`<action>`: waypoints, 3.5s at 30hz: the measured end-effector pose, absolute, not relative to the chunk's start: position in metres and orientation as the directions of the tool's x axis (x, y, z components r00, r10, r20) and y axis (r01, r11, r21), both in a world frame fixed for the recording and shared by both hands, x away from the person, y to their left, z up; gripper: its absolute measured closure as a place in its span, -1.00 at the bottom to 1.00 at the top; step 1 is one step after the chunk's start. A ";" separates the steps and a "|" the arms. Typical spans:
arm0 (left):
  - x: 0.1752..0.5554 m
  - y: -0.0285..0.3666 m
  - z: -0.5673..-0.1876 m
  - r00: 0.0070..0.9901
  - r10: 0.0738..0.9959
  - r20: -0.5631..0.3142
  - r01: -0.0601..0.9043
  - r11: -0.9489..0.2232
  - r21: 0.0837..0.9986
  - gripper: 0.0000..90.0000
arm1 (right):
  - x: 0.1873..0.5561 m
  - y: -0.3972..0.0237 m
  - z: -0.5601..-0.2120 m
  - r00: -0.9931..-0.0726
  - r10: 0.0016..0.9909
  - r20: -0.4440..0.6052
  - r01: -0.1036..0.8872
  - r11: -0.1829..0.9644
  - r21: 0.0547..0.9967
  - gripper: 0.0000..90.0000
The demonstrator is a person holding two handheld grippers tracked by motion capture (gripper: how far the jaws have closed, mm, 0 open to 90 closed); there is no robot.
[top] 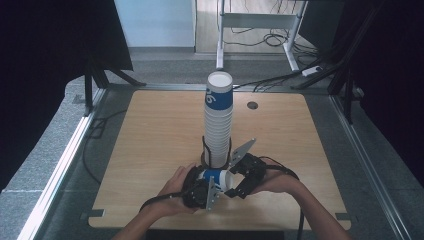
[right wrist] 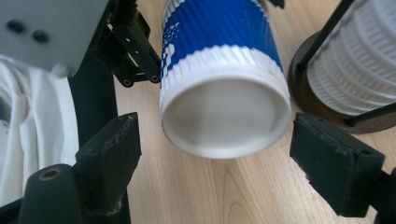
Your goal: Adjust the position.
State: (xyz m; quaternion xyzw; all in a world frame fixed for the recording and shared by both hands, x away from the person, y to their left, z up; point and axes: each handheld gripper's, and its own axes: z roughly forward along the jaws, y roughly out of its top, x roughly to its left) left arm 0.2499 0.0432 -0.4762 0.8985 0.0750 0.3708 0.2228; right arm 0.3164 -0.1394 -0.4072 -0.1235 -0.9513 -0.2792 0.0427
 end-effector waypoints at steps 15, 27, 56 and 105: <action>0.245 0.034 -0.476 0.700 0.246 0.671 -0.074 -0.909 0.410 -0.63 | 0.324 -0.105 -0.416 -0.975 0.172 0.144 0.213 0.908 0.362 -0.45; 0.243 0.028 -0.480 0.708 0.210 0.675 -0.098 -0.917 0.387 -0.63 | 0.324 -0.103 -0.422 -0.977 0.151 0.148 0.190 0.935 0.298 -0.43; 0.246 0.034 -0.477 0.722 0.291 0.628 -0.042 -0.887 0.460 -0.89 | 0.324 -0.112 -0.424 -0.984 0.132 0.121 0.169 0.914 0.369 -0.39; 0.251 0.095 -0.443 0.768 0.640 -0.003 0.287 -0.340 0.896 -0.84 | 0.293 -0.181 -0.447 -0.917 0.376 0.134 0.249 0.275 0.929 -0.38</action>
